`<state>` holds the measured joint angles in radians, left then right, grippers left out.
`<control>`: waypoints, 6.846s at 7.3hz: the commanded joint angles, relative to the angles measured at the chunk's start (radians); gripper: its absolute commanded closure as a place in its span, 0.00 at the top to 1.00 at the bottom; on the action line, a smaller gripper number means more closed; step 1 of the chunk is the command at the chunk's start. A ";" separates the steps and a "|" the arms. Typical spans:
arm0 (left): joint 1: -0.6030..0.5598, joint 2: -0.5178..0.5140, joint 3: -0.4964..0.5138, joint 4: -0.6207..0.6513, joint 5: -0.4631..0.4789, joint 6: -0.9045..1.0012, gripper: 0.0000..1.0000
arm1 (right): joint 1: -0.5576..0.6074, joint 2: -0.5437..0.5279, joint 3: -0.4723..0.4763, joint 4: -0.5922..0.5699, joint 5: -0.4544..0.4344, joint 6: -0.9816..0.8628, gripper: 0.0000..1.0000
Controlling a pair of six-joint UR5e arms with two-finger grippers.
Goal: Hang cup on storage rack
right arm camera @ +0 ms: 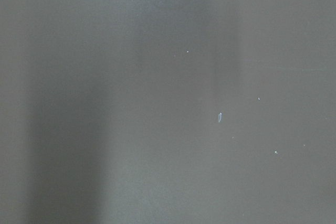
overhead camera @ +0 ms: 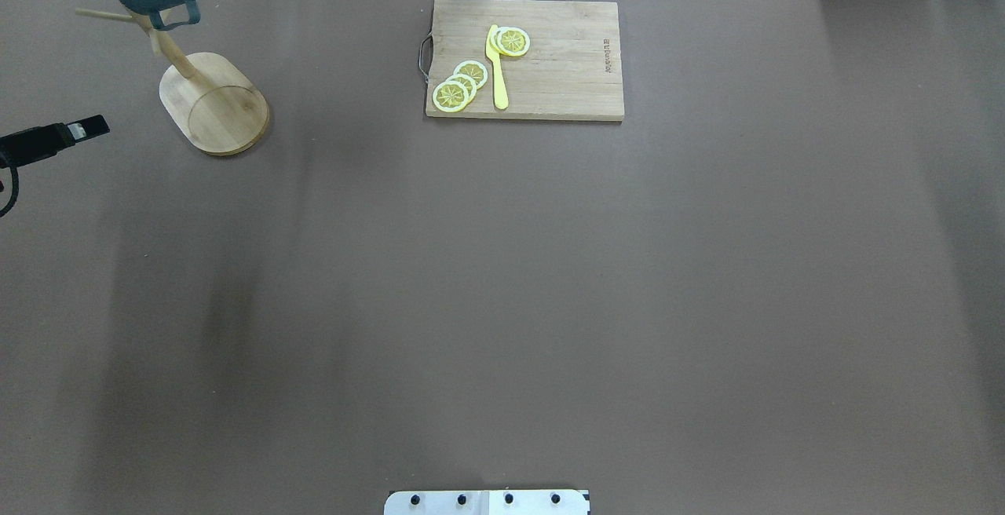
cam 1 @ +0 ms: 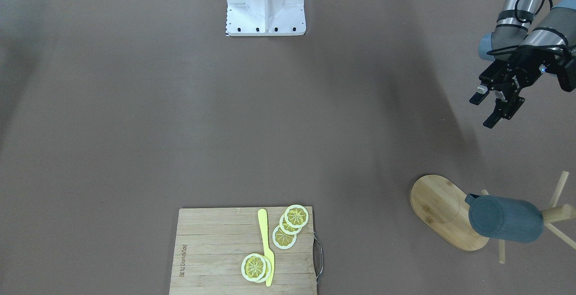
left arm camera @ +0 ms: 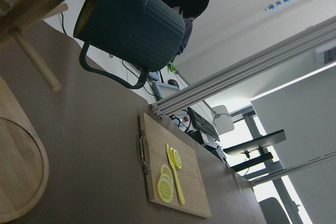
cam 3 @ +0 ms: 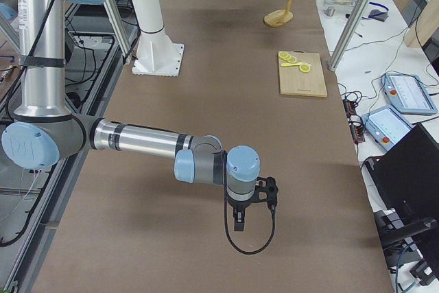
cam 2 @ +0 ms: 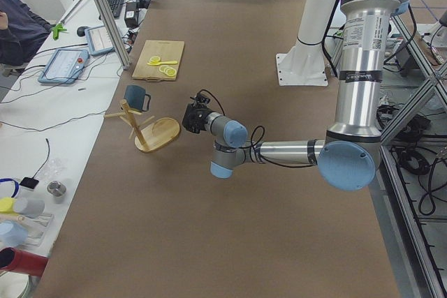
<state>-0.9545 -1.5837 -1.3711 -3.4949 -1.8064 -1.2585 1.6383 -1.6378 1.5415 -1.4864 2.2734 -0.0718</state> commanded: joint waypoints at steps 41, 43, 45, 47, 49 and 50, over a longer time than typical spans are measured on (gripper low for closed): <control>-0.586 0.060 -0.330 2.027 -0.548 1.223 1.00 | 0.000 -0.050 -0.006 0.000 0.003 -0.005 1.00; -0.586 0.060 -0.338 2.027 -0.548 1.222 1.00 | 0.000 -0.062 -0.006 0.023 -0.002 -0.005 1.00; -0.586 0.070 -0.348 2.027 -0.550 1.223 1.00 | 0.000 -0.065 -0.006 0.023 0.000 -0.005 1.00; -0.586 0.080 -0.367 2.027 -0.550 1.222 1.00 | 0.000 -0.065 -0.006 0.023 -0.002 -0.006 1.00; -0.586 0.080 -0.367 2.027 -0.550 1.223 1.00 | 0.000 -0.066 -0.006 0.023 0.000 -0.006 1.00; -0.586 0.080 -0.367 2.027 -0.550 1.222 1.00 | 0.000 -0.066 -0.006 0.023 0.000 -0.006 1.00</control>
<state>-1.5401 -1.5037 -1.7374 -1.4676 -2.3562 -0.0362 1.6383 -1.7039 1.5355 -1.4634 2.2732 -0.0782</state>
